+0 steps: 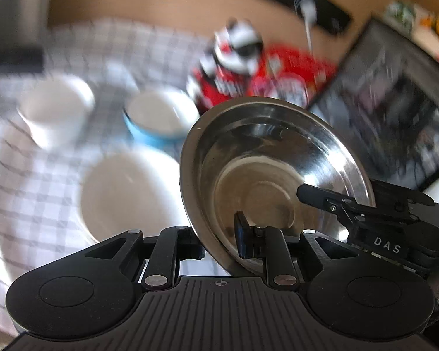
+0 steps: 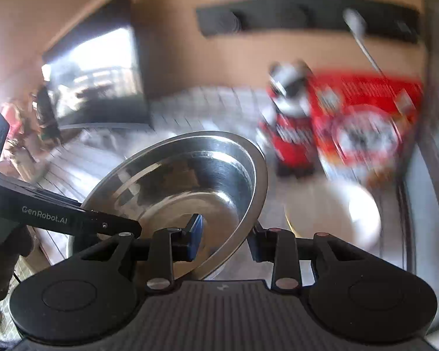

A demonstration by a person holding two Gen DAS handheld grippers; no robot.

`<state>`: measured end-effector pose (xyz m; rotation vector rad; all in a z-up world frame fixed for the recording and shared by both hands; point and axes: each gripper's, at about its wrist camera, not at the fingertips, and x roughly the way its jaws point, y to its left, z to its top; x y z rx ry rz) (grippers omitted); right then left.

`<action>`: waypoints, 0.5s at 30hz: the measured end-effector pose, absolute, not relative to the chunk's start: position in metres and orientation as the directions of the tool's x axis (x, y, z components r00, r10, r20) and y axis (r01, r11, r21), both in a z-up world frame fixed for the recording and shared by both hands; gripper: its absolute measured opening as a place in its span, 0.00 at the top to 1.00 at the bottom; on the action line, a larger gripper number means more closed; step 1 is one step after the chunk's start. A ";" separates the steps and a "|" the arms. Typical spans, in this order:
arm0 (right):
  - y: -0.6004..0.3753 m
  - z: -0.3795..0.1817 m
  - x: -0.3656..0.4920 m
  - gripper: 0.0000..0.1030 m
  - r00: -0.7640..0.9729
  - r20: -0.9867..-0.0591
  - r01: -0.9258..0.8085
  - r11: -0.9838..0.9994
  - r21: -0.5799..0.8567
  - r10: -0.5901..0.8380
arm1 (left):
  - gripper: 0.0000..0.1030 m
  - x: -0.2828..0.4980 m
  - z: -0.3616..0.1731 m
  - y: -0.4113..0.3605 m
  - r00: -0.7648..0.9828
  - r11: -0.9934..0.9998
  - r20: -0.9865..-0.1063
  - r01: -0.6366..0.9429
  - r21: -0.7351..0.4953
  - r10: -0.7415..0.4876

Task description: Organize plates and bowls

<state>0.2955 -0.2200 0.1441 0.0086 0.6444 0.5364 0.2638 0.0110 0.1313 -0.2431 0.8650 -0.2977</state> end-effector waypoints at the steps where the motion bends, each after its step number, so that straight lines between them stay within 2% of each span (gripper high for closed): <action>1: -0.209 0.152 0.299 0.69 0.680 -0.550 -0.489 0.859 0.154 0.485 | 0.79 0.264 0.140 0.018 0.635 0.936 -0.693 0.155 -0.317 -0.340; 4: -0.180 0.168 0.312 0.69 0.703 -0.501 -0.529 0.842 0.107 0.505 | 0.79 0.269 0.158 0.041 0.695 0.948 -0.656 0.129 -0.291 -0.296; 8: -0.147 0.169 0.331 0.69 0.698 -0.494 -0.550 0.830 0.094 0.519 | 0.79 0.280 0.160 0.067 0.727 0.951 -0.637 0.070 -0.302 -0.256; 15: -0.116 0.133 0.354 0.69 0.662 -0.560 -0.546 0.832 0.096 0.499 | 0.80 0.300 0.119 0.094 0.667 0.948 -0.702 0.017 -0.318 -0.248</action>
